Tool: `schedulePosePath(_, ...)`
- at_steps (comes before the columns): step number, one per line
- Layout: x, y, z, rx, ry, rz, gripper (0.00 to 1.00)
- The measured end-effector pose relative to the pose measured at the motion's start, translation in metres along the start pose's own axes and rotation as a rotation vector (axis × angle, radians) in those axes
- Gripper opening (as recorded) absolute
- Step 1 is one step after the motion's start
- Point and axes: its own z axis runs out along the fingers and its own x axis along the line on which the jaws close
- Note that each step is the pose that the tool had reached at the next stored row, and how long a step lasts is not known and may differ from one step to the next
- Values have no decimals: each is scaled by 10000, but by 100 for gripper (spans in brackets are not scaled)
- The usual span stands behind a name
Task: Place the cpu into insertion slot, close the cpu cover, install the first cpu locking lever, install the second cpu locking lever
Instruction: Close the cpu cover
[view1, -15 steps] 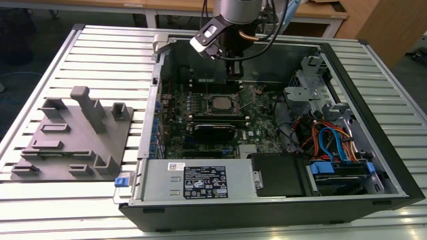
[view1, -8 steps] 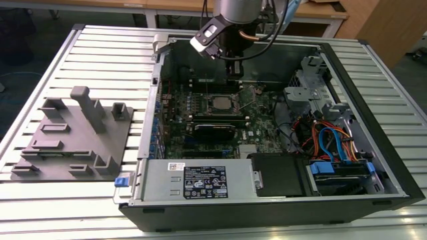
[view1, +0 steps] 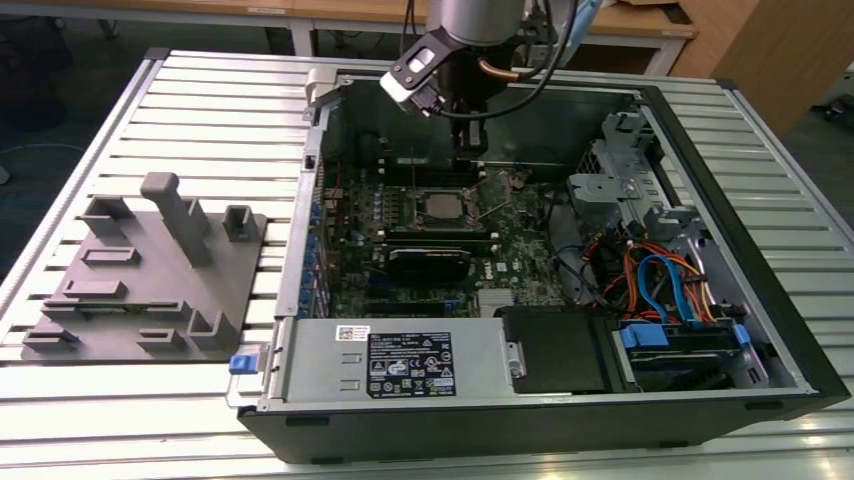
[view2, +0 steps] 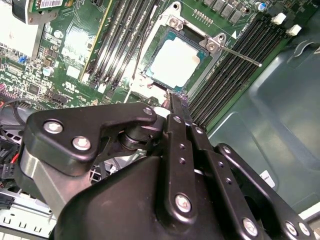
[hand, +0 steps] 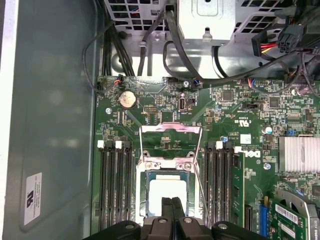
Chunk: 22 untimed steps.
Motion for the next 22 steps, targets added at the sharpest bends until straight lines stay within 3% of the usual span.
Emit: schedulePosePath(22, 0, 66, -5, 1, -2, 0, 10)
